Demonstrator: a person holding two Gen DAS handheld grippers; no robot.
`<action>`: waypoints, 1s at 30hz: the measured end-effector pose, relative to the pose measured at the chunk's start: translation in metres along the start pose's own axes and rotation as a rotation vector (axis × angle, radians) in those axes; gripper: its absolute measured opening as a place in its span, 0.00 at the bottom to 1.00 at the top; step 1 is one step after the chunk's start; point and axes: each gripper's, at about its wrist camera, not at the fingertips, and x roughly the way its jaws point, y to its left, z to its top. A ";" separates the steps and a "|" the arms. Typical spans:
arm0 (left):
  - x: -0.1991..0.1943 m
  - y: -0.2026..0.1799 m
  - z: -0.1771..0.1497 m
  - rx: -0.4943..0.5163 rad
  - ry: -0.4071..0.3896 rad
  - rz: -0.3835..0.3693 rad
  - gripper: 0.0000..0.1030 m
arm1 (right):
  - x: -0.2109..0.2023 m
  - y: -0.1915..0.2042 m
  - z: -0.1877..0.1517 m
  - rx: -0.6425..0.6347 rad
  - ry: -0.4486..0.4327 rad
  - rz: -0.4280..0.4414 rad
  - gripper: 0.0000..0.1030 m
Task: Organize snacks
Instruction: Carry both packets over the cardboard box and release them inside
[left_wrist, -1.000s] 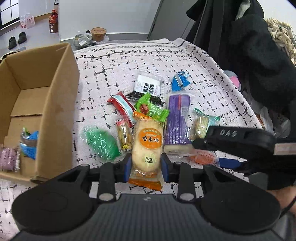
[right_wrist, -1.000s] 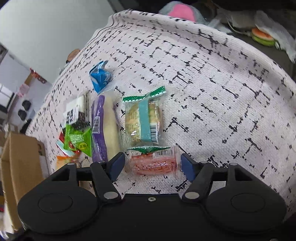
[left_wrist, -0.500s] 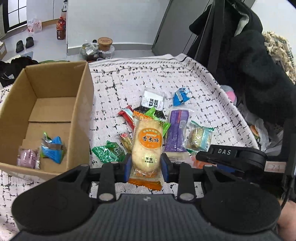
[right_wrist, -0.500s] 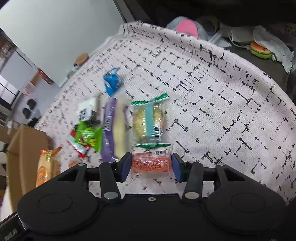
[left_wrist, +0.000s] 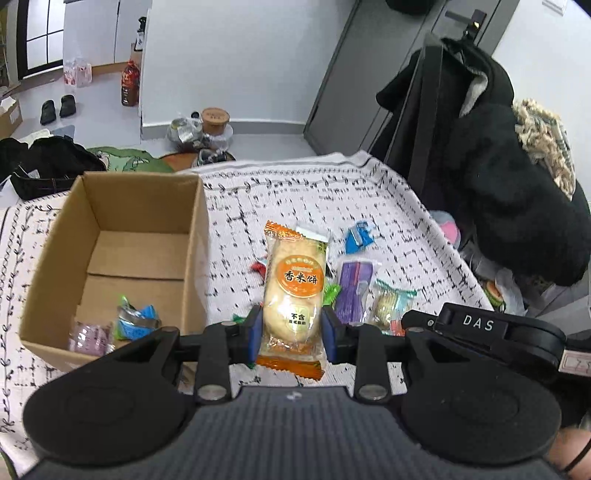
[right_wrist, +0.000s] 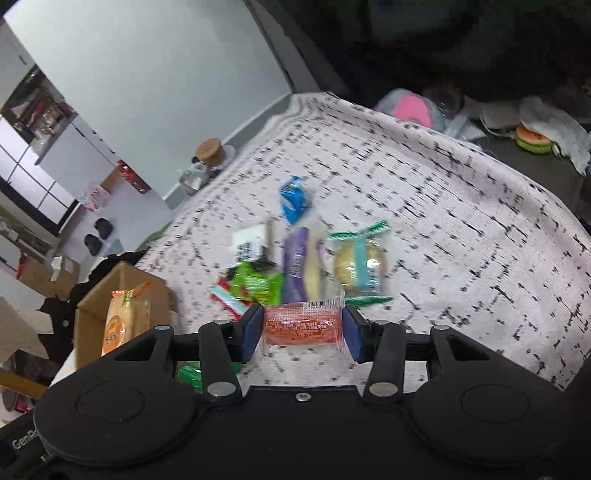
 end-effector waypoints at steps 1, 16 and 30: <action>-0.002 0.002 0.001 -0.003 -0.007 0.002 0.31 | -0.002 0.004 0.000 -0.004 -0.005 0.007 0.44; -0.024 0.045 0.020 -0.065 -0.075 0.028 0.31 | -0.013 0.055 -0.004 -0.048 -0.042 0.077 0.44; -0.027 0.094 0.029 -0.127 -0.091 0.073 0.31 | 0.003 0.099 -0.012 -0.085 -0.025 0.128 0.44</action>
